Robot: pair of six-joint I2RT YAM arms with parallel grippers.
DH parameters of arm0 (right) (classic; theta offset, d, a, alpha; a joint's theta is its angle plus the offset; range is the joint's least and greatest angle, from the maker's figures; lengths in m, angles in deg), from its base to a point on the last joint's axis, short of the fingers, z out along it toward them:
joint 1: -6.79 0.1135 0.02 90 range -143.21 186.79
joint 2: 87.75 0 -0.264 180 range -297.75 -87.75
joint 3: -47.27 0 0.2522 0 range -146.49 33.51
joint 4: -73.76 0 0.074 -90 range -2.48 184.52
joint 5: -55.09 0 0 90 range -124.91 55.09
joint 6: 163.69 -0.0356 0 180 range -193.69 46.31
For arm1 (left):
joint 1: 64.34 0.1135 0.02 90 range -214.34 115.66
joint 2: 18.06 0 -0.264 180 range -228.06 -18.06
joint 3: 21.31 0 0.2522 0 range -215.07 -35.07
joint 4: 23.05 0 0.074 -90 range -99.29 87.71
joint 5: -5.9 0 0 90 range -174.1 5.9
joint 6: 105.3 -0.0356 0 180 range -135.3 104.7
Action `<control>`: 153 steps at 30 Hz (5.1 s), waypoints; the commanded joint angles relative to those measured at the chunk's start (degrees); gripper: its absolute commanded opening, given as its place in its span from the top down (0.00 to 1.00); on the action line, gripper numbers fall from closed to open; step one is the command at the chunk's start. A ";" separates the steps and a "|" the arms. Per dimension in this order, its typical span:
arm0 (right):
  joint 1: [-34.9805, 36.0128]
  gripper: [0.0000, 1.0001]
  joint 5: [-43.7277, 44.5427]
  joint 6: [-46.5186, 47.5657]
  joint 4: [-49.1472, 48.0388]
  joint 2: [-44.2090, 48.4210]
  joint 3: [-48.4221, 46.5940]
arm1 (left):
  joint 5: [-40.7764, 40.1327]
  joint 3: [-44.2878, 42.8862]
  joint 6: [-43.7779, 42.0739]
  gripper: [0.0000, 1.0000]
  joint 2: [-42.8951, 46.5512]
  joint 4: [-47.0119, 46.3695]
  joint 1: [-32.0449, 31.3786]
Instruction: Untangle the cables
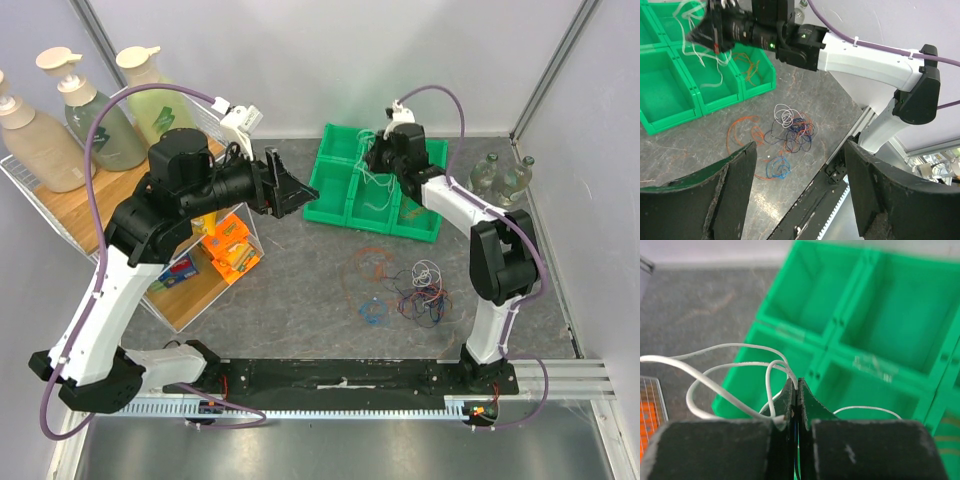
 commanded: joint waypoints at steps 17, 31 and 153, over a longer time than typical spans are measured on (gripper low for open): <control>2.28 1.00 15.49 -16.07 35.40 -8.59 -12.00 | -0.93 -2.67 -4.00 0.22 -0.82 0.97 0.11; 4.22 0.68 16.04 -11.51 47.09 -13.25 -20.26 | -0.76 -1.44 -4.70 0.22 0.68 1.94 0.11; 4.14 0.33 11.29 4.92 34.24 63.13 17.91 | -3.99 -4.16 0.93 0.98 -11.98 -21.98 -12.99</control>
